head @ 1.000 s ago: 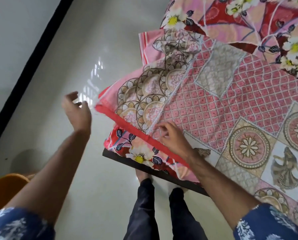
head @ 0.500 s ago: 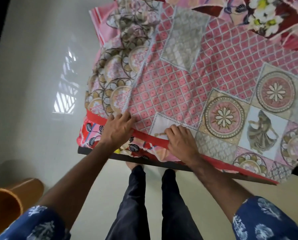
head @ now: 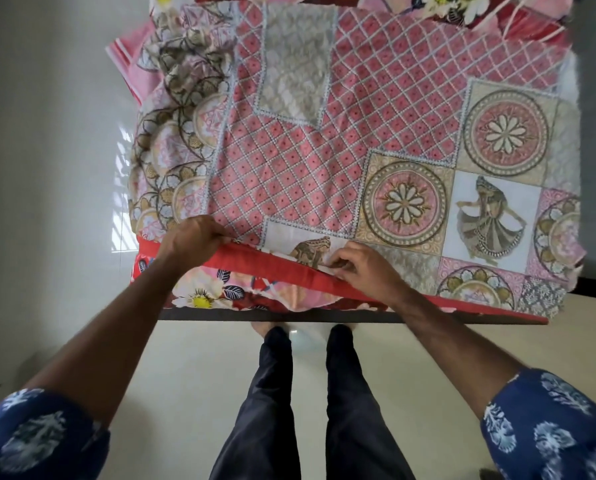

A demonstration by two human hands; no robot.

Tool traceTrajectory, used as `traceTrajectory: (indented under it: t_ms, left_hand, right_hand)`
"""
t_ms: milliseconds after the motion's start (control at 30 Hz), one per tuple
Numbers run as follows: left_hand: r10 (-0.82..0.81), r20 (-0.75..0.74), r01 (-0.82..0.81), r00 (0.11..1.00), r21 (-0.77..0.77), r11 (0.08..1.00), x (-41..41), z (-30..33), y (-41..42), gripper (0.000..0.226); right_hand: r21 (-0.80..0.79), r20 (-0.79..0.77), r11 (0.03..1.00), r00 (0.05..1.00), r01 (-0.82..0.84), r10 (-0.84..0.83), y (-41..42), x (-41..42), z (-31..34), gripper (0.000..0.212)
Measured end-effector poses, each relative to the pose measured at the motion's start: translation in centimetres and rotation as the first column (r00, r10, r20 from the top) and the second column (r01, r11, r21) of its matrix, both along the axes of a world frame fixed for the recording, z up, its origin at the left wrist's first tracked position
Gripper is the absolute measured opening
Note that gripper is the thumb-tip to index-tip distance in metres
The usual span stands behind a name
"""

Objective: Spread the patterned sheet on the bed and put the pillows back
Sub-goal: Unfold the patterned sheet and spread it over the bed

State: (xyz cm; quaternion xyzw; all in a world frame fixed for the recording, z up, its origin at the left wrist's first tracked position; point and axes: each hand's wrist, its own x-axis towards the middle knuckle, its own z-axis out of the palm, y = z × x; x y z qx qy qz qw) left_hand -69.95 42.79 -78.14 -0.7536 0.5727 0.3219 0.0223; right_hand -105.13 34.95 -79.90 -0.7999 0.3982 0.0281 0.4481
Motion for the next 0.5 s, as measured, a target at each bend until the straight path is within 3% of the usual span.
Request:
traceTrajectory:
  t_ms: [233,367,500]
  left_hand:
    - [0.027,0.036,-0.027,0.999,0.004,1.000,-0.6,-0.5,-0.6,0.021]
    - [-0.130,0.021,0.131,0.991,-0.042,0.991,-1.0,-0.7,0.1,0.019]
    - [-0.188,0.049,0.192,0.981,-0.095,0.977,-1.0,-0.8,1.5,0.032]
  right_hand:
    - [-0.150,-0.032,0.984,0.994,0.098,-0.104,2.0,1.2,-1.1,0.019]
    - [-0.317,-0.176,0.948,0.983,-0.013,-0.045,2.9,1.7,-1.0,0.023]
    - [-0.339,-0.265,0.940,0.962,-0.031,-0.064,2.9,0.9,-0.5,0.036]
